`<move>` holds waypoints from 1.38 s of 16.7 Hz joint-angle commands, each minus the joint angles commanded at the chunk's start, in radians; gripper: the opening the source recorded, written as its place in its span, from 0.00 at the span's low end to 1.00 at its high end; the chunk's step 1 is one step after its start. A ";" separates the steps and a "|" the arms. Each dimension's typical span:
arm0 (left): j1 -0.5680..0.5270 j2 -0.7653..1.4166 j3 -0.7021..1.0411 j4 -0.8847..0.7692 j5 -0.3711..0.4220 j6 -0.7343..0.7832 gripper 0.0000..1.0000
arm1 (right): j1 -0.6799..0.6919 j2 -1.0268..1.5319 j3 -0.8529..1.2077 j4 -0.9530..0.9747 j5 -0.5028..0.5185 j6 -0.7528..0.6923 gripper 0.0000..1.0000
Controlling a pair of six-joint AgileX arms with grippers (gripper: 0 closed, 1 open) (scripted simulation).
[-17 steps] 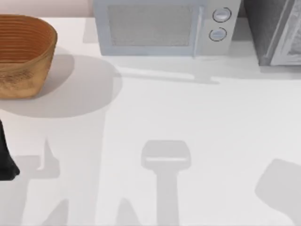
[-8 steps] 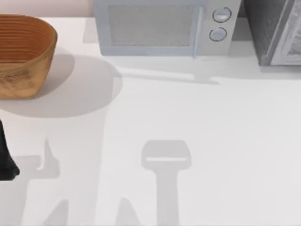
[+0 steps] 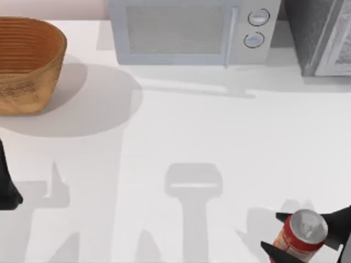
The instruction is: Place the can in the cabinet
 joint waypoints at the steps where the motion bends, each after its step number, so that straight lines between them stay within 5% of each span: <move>1: 0.000 0.000 0.000 0.000 0.000 0.000 1.00 | -0.133 -0.036 -0.007 -0.013 0.008 -0.003 0.00; 6: 0.000 0.000 0.000 0.000 0.000 0.000 1.00 | -0.643 -0.191 -0.030 -0.060 0.042 -0.019 0.00; 10: 0.000 0.000 0.000 0.000 0.000 0.000 1.00 | -0.865 -0.269 -0.037 -0.077 0.059 -0.031 0.00; 23: 0.000 0.000 0.000 0.000 0.000 0.000 1.00 | -0.905 -0.194 0.069 -0.108 0.074 -0.032 0.00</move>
